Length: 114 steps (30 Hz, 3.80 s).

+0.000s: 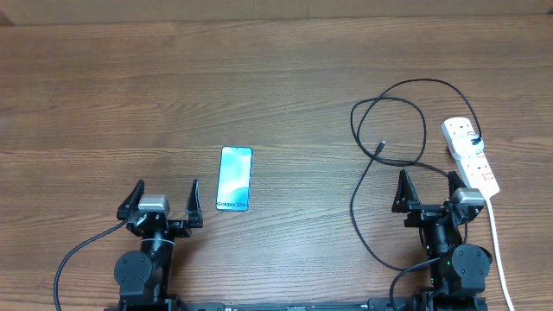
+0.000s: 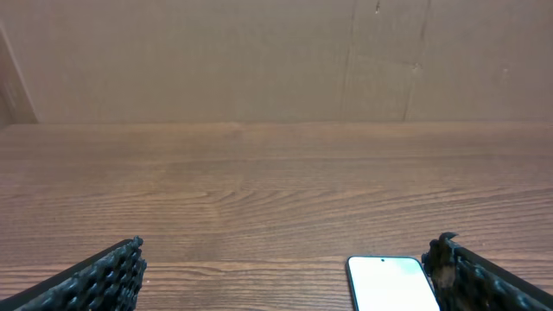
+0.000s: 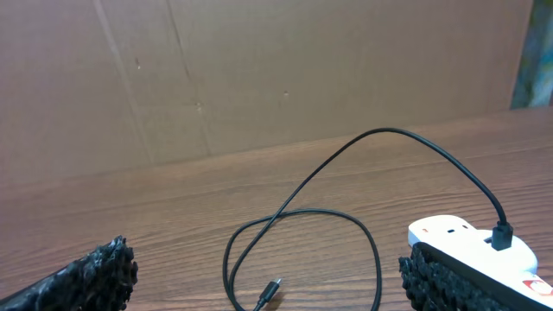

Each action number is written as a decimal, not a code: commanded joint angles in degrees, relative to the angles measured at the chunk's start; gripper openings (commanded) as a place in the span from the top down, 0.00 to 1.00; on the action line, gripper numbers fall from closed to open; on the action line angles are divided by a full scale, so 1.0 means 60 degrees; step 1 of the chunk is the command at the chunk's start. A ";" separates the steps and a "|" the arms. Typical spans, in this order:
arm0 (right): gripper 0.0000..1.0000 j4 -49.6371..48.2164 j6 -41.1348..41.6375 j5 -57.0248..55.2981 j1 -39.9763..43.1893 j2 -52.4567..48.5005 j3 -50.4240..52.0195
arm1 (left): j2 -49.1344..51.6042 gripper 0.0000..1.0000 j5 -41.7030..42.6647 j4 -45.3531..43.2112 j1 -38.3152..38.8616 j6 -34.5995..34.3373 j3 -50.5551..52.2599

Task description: Plug charger to phone and switch on socket

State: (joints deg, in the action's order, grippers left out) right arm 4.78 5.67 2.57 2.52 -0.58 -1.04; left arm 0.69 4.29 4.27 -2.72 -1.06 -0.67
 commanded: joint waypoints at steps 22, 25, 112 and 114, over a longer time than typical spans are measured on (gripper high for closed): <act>0.00 -0.0026 -0.0168 0.0018 -0.0044 0.0051 0.0098 | -0.0069 0.00 -0.0036 -0.0011 -0.0058 0.0182 0.0066; 0.00 -0.0026 -0.0168 0.0018 -0.0044 0.0051 0.0098 | -0.0069 0.00 -0.0036 -0.0011 -0.0058 0.0182 0.0066; 0.00 -0.0026 -0.0168 0.0018 -0.0044 0.0051 0.0098 | -0.0069 0.00 -0.0503 0.0029 -0.0044 0.0102 0.0058; 0.00 -0.0026 -0.0168 0.0018 -0.0044 0.0047 0.0098 | -0.0069 0.01 -0.0448 0.0055 -0.0044 0.0102 0.0036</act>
State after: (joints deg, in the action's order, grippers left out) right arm 4.78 5.69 2.57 2.52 -0.58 -1.04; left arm 0.69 0.84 4.56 -2.72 0.14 -0.67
